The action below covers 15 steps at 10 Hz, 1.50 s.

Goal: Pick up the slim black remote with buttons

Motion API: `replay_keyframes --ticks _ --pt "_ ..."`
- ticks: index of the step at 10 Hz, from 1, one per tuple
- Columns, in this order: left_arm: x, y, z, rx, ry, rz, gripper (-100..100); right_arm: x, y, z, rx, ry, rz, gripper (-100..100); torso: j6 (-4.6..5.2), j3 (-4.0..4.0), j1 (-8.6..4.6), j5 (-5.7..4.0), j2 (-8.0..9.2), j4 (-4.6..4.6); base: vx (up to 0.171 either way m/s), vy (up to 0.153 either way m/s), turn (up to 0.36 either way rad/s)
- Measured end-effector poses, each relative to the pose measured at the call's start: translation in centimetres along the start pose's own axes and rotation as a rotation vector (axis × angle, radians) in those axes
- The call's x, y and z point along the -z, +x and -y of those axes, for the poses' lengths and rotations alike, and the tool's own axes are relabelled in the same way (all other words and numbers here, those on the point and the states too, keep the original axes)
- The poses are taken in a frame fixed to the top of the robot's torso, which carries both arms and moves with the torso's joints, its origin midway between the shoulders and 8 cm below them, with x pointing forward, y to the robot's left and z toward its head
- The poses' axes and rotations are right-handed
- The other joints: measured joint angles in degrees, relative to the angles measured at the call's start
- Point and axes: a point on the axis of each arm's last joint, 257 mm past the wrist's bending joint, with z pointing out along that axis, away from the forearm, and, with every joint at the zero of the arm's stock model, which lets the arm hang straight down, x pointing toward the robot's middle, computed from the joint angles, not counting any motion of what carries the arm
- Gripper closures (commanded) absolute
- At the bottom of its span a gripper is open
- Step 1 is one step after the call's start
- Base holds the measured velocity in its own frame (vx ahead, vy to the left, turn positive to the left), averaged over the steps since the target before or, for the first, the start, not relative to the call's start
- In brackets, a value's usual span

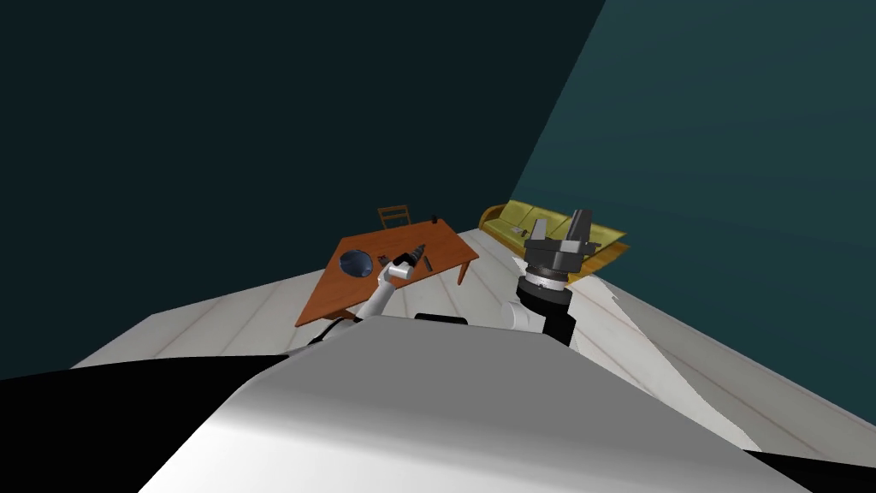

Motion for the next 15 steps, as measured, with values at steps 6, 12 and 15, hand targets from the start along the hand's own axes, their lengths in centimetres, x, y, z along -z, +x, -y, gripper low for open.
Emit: replay_keyframes --ticks 6,12,15 --pt "-0.9 -0.3 -7.3 -0.049 -0.228 -0.073 -100 0.0 0.0 0.0 0.000 0.000 0.000 0 0.06 -0.01 -0.05 -0.01 -0.03 0.00 0.018 0.018 -0.173" --pt "0.1 -0.5 -14.6 -0.078 -0.447 -0.140 -100 0.0 0.0 0.0 0.000 0.000 0.000 0 -0.03 -0.02 -0.05 -0.01 -0.03 -0.01 0.025 0.019 -0.189" --pt "1.0 -1.2 -17.3 -0.086 -0.545 -0.172 -100 0.0 0.0 0.0 0.000 0.000 0.000 0 -0.04 -0.01 -0.07 -0.02 -0.01 0.00 0.021 0.015 -0.152"
